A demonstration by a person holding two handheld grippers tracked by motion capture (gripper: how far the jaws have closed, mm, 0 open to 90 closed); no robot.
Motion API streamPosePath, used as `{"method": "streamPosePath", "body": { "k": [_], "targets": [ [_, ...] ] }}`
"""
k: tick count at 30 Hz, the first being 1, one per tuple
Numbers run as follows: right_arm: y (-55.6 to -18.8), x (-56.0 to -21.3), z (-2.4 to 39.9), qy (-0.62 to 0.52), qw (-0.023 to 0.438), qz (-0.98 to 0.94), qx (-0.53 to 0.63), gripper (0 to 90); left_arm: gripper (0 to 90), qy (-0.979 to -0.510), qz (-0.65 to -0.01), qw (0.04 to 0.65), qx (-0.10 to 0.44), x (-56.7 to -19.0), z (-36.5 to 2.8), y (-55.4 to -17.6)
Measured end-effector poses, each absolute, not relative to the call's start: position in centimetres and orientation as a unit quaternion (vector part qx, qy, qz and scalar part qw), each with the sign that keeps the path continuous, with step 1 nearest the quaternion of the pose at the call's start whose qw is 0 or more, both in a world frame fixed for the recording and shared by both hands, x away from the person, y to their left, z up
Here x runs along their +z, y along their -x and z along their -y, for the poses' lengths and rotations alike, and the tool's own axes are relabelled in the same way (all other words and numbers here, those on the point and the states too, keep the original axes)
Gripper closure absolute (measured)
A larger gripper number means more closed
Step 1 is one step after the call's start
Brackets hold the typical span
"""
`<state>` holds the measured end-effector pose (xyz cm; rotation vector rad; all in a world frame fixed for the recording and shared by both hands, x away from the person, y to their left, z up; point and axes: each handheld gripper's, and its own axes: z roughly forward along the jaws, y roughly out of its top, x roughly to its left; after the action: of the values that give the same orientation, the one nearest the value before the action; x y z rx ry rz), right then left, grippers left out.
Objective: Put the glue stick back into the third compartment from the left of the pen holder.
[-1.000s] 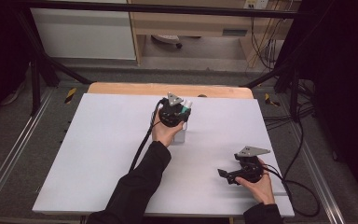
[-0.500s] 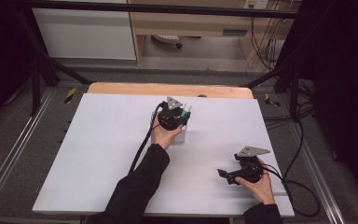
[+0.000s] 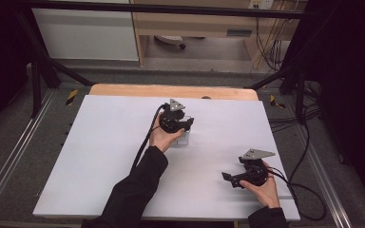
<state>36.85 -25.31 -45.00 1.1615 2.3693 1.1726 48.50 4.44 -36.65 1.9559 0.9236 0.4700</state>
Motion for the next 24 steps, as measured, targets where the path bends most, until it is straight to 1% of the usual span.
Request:
{"method": "streamPosePath", "body": {
  "k": [2,6,13,17,24],
  "targets": [
    [-36.8,-45.0,25.3,-0.398,0.126,-0.814,0.403,0.7,48.3,-0.792,-0.371,0.447,0.191,-36.2,-4.8,-48.2],
    [-36.8,-45.0,25.3,-0.399,0.126,-0.814,0.404,0.8,42.0,-0.805,-0.364,0.430,0.185,-35.3,-5.7,-47.7],
    [-36.8,-45.0,25.3,-0.399,0.126,-0.813,0.404,0.7,30.3,-0.819,-0.348,0.419,0.182,-33.9,-7.8,-46.0],
    [-36.9,-45.0,25.4,-0.398,0.127,-0.813,0.404,0.6,22.6,-0.824,-0.339,0.420,0.173,-33.7,-9.7,-44.8],
    [-36.9,-45.0,25.3,-0.399,0.127,-0.812,0.406,0.6,9.9,-0.821,-0.341,0.420,0.184,-34.2,-13.2,-42.9]
  ]
}}
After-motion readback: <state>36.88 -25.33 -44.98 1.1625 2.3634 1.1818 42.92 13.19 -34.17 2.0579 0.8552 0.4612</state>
